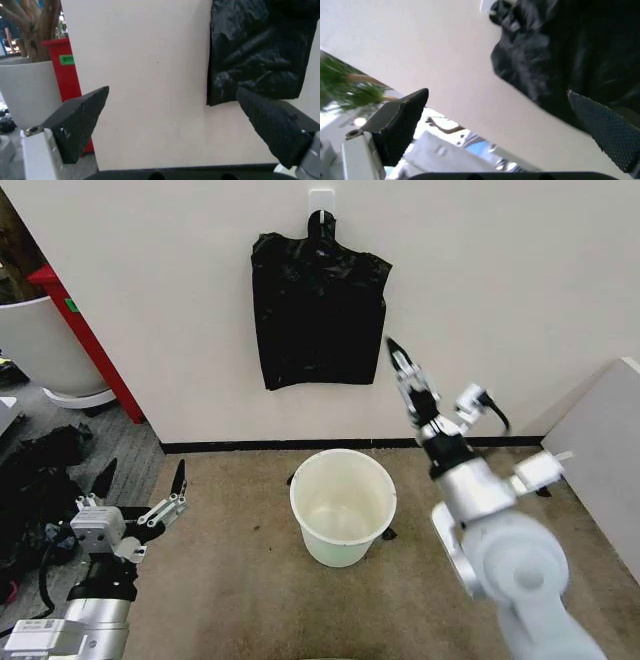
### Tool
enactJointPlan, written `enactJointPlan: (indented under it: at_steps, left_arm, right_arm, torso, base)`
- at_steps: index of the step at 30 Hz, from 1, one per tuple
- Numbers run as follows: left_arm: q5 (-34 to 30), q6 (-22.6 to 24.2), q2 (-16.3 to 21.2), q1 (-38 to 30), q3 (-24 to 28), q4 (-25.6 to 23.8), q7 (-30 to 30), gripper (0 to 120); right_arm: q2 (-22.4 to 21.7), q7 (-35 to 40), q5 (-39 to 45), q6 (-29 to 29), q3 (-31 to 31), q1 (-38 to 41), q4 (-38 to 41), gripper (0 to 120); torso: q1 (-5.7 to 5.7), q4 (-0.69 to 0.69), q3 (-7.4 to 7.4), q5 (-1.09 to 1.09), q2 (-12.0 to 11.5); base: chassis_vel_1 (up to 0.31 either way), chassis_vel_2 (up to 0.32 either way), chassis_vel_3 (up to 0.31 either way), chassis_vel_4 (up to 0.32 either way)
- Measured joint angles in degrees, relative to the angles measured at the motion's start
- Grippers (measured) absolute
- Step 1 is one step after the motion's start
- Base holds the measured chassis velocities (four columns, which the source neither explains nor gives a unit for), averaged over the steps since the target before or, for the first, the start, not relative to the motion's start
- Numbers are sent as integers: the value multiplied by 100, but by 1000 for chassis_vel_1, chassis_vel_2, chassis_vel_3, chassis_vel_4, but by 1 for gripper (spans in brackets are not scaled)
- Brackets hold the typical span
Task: Place the garbage bag over the trash bin.
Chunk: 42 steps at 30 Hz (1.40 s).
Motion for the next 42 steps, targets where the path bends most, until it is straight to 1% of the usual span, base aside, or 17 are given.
enactJointPlan:
  at_steps: [2, 3, 5, 8, 9, 15, 16, 20, 21, 23, 24, 27, 30, 36, 42]
  left_arm:
    - [12, 0, -14, 2, -1, 7, -8, 100]
    - [12, 0, -14, 2, -1, 7, -8, 100]
    - [23, 0, -30, 12, -1, 15, -15, 100]
    - [59, -37, -51, 46, -1, 55, -26, 100]
    - [59, -37, -51, 46, -1, 55, -26, 100]
    - [143, -59, -43, 35, 10, 85, -31, 100]
    - [143, -59, -43, 35, 10, 85, -31, 100]
    - [174, -60, -67, 44, 17, 66, -32, 100]
    - [174, -60, -67, 45, 16, 65, -33, 100]
    - [174, -61, -61, 52, -5, 43, -37, 100]
    - [174, -61, -61, 52, -5, 43, -37, 100]
    - [168, -60, -63, 46, -4, 4, -79, 100]
    - [163, -54, -88, 41, 21, -19, -133, 100]
    - [168, -56, -92, 45, 24, -29, -135, 100]
    - [164, -56, -88, 38, 24, -38, -132, 100]
  right_arm:
    - [173, 80, 293, 12, -89, 437, -275, 100]
    - [173, 80, 293, 12, -89, 437, -275, 100]
    - [365, 115, 421, 44, -162, 819, -556, 100]
    - [784, 68, 404, 95, -188, 1455, -1121, 100]
    - [784, 68, 404, 95, -188, 1455, -1121, 100]
    - [1422, 97, 403, 227, -192, 2153, -1968, 100]
    - [1422, 97, 403, 227, -192, 2153, -1968, 100]
    - [1764, 180, 159, 341, -235, 2546, -2536, 100]
    - [1783, 185, 138, 351, -239, 2579, -2585, 100]
    - [1835, 185, -56, 398, -254, 2782, -2936, 100]
    - [1835, 185, -56, 398, -254, 2782, -2936, 100]
    - [1843, 126, -389, 512, -341, 3024, -3425, 100]
    - [1840, 84, -545, 565, -327, 3157, -3707, 100]
    - [1830, 117, -557, 579, -242, 3353, -3923, 100]
    - [1824, 293, -529, 598, -275, 3460, -3900, 100]
  torso:
    - [0, 0, 0, 0, 0]
    - [0, 0, 0, 0, 0]
    - [0, 1, 0, 0, 0]
    - [0, 1, 0, -2, 0]
    - [0, 1, 0, -2, 0]
    - [0, 0, 0, -1, 0]
    - [0, 0, 0, -1, 0]
    - [0, 0, 0, -1, 0]
    - [0, 0, 0, -1, 0]
    - [0, 1, -1, -2, 0]
    - [0, 1, -1, -2, 0]
    - [0, 0, 0, 0, 0]
    - [0, 1, 0, 0, 0]
    - [0, 0, 0, 0, 0]
    - [0, 0, -1, 0, 0]
  base:
    - [0, 0, 0, 0]
    - [0, 0, 0, 0]
    - [0, 0, 0, 0]
    - [0, 0, 0, 0]
    - [0, 0, 0, 0]
    - [0, 0, 0, 0]
    - [0, 0, 0, 0]
    - [0, 0, 0, 0]
    - [0, 0, 0, 0]
    - [0, 0, 0, 0]
    - [0, 0, 0, 0]
    - [0, 0, 0, 0]
    - [0, 0, 0, 0]
    - [0, 0, 0, 0]
    - [0, 0, 0, 0]
